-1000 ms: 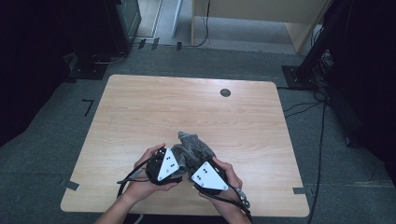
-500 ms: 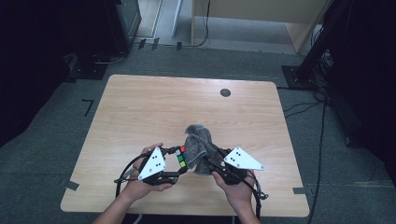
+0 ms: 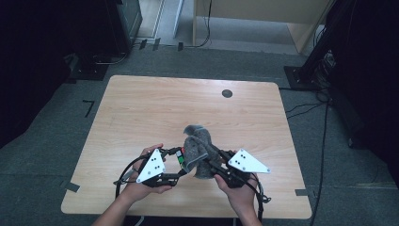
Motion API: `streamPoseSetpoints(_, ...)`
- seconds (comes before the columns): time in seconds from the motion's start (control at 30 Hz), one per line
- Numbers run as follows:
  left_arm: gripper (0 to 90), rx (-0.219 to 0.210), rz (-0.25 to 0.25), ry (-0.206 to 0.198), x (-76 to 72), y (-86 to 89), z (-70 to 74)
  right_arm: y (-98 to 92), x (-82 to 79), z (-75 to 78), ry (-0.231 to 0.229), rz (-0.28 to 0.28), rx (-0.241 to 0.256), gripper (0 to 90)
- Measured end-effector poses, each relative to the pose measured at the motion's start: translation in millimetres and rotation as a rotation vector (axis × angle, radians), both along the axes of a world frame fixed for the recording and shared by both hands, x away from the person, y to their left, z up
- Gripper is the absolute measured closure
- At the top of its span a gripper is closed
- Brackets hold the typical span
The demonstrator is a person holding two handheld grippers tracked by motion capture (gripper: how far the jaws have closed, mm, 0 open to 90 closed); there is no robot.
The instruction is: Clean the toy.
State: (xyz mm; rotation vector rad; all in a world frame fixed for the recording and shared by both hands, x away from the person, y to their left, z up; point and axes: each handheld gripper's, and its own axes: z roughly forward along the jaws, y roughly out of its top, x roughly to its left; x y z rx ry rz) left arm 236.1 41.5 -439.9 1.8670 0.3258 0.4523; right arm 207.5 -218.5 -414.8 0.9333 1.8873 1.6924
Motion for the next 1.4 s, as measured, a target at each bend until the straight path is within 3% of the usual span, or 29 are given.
streamPoseSetpoints(0.07, 33.9, -0.005, 0.004, 0.009, 0.9, 2.1, 0.5, -2.7, 6.9, -8.4, 0.069, -0.007, 0.055, 65.6)
streamPoseSetpoints(0.1, 33.9, -0.015, 0.001, 0.014, 1.8, 3.7, 1.0, -4.8, 10.4, -12.4, 0.098, -0.01, 0.058, 65.7)
streamPoseSetpoints(0.17, 33.9, -0.04, 0.001, 0.022, 3.1, 6.1, 3.1, -9.7, 16.9, -22.0, 0.162, -0.062, -0.007, 66.2)
streamPoseSetpoints(0.23, 33.9, -0.039, 0.006, 0.013, 3.7, 7.1, 4.2, -15.2, 18.9, -25.3, 0.188, -0.102, -0.012, 66.3)
streamPoseSetpoints(0.3, 33.9, -0.017, 0.012, 0.005, 3.8, 6.5, 2.7, -17.2, 15.9, -19.5, 0.155, -0.108, 0.016, 66.3)
streamPoseSetpoints(0.37, 33.9, 0.002, 0.015, 0.006, 4.2, 4.7, 0.0, -14.8, 8.3, -8.8, 0.086, -0.099, 0.029, 66.3)
streamPoseSetpoints(0.47, 33.9, 0.012, 0.017, 0.007, 2.8, 0.3, -1.1, -4.6, -2.3, 1.9, 0.014, -0.042, 0.025, 66.3)
streamPoseSetpoints(0.57, 33.9, 0.03, 0.036, -0.005, 0.2, -1.4, 1.2, 0.4, 1.2, -4.3, 0.058, -0.024, 0.032, 66.1)
streamPoseSetpoints(0.63, 33.9, -0.001, 0.024, 0.012, 1.3, 2.6, 3.9, -4.1, 9.2, -13.0, 0.122, -0.028, 0.044, 66.2)
streamPoseSetpoints(0.73, 33.9, -0.053, 0.016, 0.023, 3.9, 8.8, 9.4, -9.0, 16.1, -24.2, 0.178, -0.095, -0.033, 66.5)
streamPoseSetpoints(0.77, 33.9, -0.048, 0.022, 0.015, 4.2, 9.6, 9.6, -10.6, 15.1, -25.2, 0.167, -0.124, -0.038, 66.5)
streamPoseSetpoints(0.9, 33.9, 0.019, 0.058, -0.006, 6.1, 8.4, 3.0, -8.4, 1.3, -7.5, 0.009, -0.136, -0.007, 66.1)
streamPoseSetpoints(1.0, 33.9, 0.008, 0.029, 0.0, 3.7, 4.9, 3.2, -2.0, -8.7, 3.7, -0.059, -0.107, 0.006, 65.7)
streamPoseSetpoints(1.07, 33.9, -0.018, -0.005, -0.004, 0.1, 4.3, 6.3, 1.9, -6.9, 2.1, -0.018, -0.068, 0.018, 65.3)
streamPoseSetpoints(1.17, 33.9, -0.031, -0.002, -0.025, -2.7, 6.2, 9.8, 2.2, -2.6, -8.1, 0.021, -0.07, 0.063, 65.4)
streamPoseSetpoints(1.23, 33.9, -0.07, -0.011, -0.002, 0.1, 11.9, 11.7, 0.6, 3.2, -13.9, 0.08, -0.085, 0.036, 65.4)
streamPoseSetpoints(1.3, 33.9, -0.093, -0.01, 0.003, 2.0, 15.7, 13.4, -1.2, 6.6, -17.4, 0.104, -0.102, 0.009, 65.5)
streamPoseSetpoints(1.4, 33.9, -0.088, -0.001, 0.001, 3.3, 17.5, 13.1, -4.9, 8.6, -17.4, 0.119, -0.118, 0.01, 65.3)
